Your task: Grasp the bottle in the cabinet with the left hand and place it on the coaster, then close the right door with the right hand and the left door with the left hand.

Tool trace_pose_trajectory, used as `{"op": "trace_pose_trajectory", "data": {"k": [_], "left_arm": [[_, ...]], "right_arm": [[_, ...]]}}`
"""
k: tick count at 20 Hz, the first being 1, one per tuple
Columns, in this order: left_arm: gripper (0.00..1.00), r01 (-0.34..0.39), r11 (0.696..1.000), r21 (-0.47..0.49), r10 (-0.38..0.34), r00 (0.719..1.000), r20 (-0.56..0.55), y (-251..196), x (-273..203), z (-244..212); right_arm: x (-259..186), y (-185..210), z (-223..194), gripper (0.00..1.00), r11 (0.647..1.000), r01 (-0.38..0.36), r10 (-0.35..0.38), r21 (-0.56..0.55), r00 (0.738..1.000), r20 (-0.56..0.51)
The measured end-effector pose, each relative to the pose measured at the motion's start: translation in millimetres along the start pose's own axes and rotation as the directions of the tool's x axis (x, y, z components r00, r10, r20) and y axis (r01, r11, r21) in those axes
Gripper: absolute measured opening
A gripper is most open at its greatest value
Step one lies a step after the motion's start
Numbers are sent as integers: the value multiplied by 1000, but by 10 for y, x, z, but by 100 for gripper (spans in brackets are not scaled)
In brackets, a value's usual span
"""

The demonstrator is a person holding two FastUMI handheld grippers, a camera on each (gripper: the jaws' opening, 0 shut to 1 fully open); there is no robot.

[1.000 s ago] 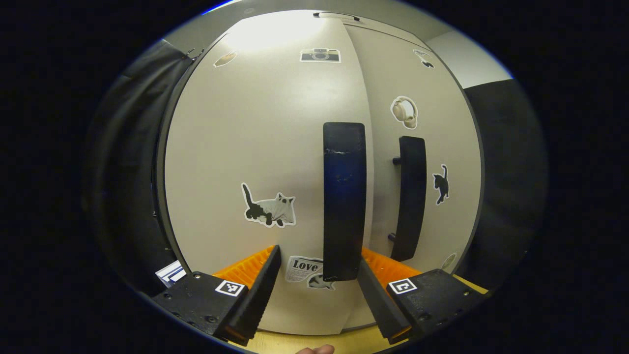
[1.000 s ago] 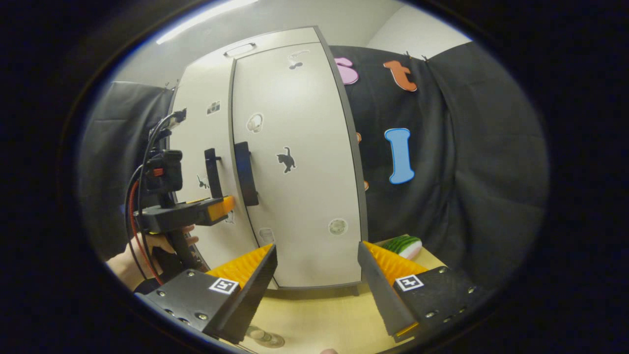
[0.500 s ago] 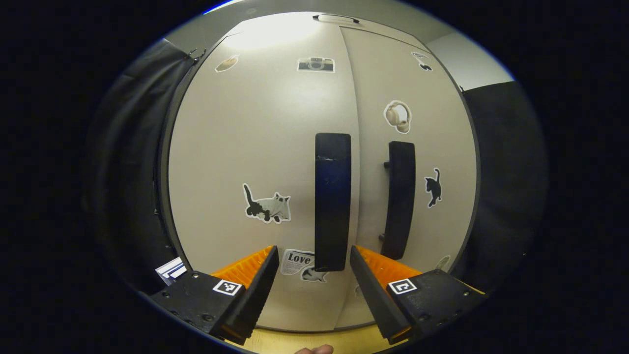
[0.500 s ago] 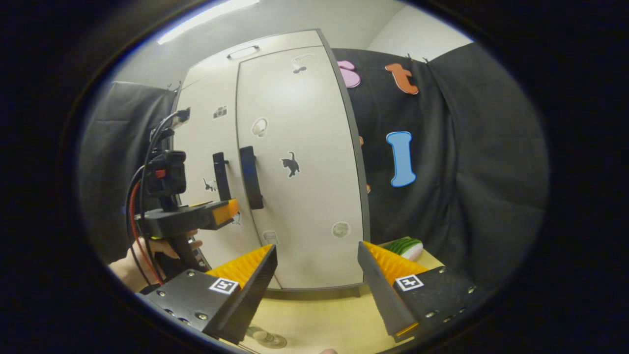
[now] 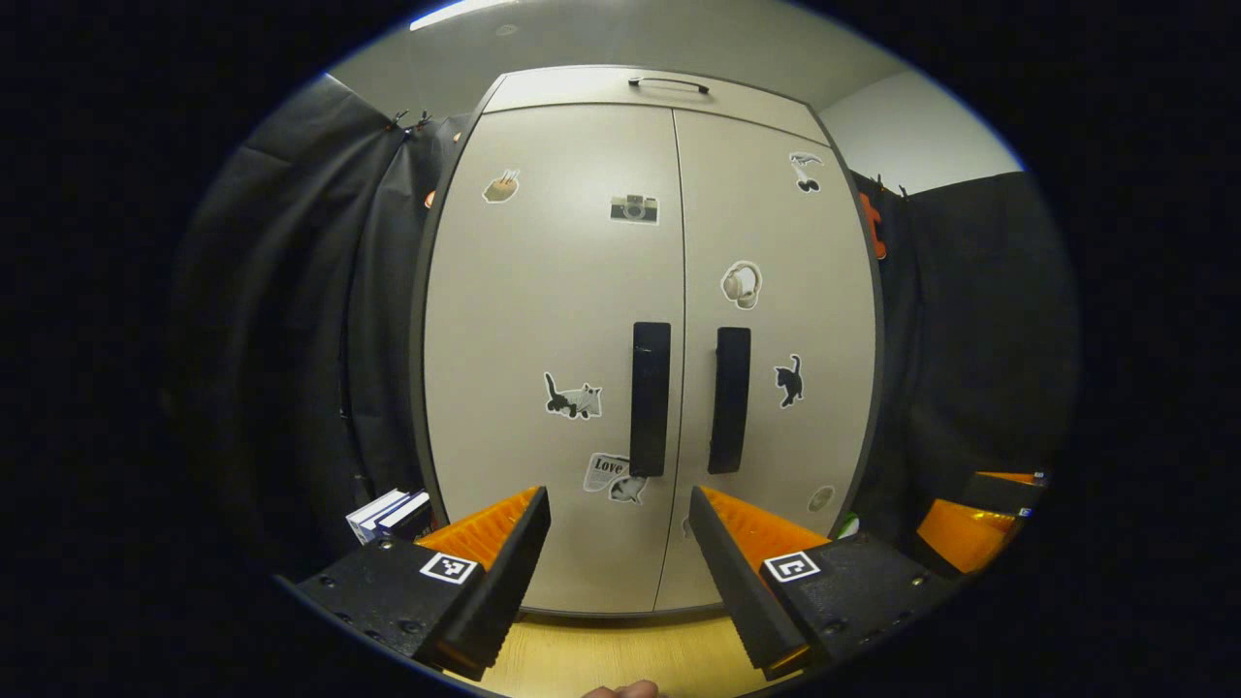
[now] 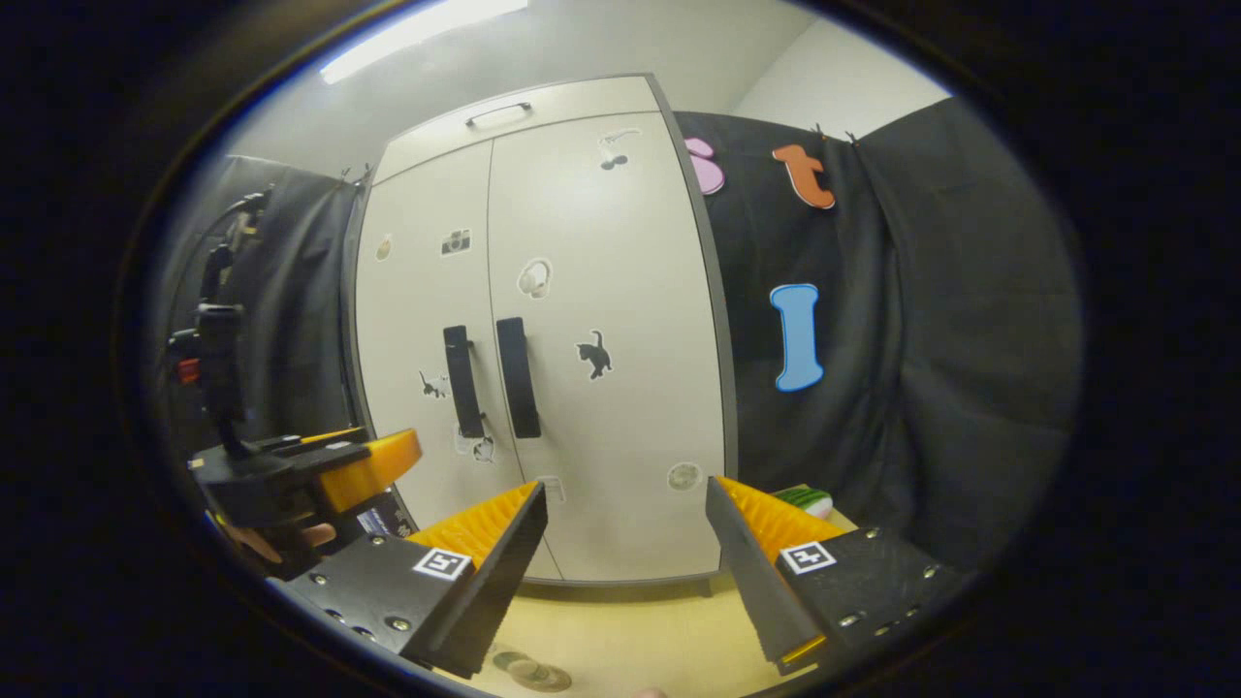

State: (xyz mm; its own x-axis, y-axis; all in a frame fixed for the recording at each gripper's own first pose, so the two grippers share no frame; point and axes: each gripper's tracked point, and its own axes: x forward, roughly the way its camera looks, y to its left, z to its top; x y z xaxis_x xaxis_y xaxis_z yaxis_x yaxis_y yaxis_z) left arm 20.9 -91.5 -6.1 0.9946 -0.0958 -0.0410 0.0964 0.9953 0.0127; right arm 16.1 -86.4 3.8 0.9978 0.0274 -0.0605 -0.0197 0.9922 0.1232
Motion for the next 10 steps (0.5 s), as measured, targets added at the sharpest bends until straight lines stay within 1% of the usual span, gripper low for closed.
{"op": "trace_pose_trajectory", "data": {"k": [2,5,7,10], "left_arm": [[92,-12,1000,-12,12,1000,2,56,-222,-8],[91,-18,1000,-11,18,1000,-2,118,-480,-48],[91,-21,1000,-5,21,1000,-2,141,-609,-75],[91,-27,999,-28,27,1000,-4,166,-725,-104]], "right_arm": [[-37,11,65,100,1000,11,-11,-25,1000,20],[-109,48,103,100,1000,8,-8,-28,1000,24],[-156,66,123,100,999,9,-8,-32,1000,28],[-233,93,140,100,999,7,-6,-42,999,36]]}}
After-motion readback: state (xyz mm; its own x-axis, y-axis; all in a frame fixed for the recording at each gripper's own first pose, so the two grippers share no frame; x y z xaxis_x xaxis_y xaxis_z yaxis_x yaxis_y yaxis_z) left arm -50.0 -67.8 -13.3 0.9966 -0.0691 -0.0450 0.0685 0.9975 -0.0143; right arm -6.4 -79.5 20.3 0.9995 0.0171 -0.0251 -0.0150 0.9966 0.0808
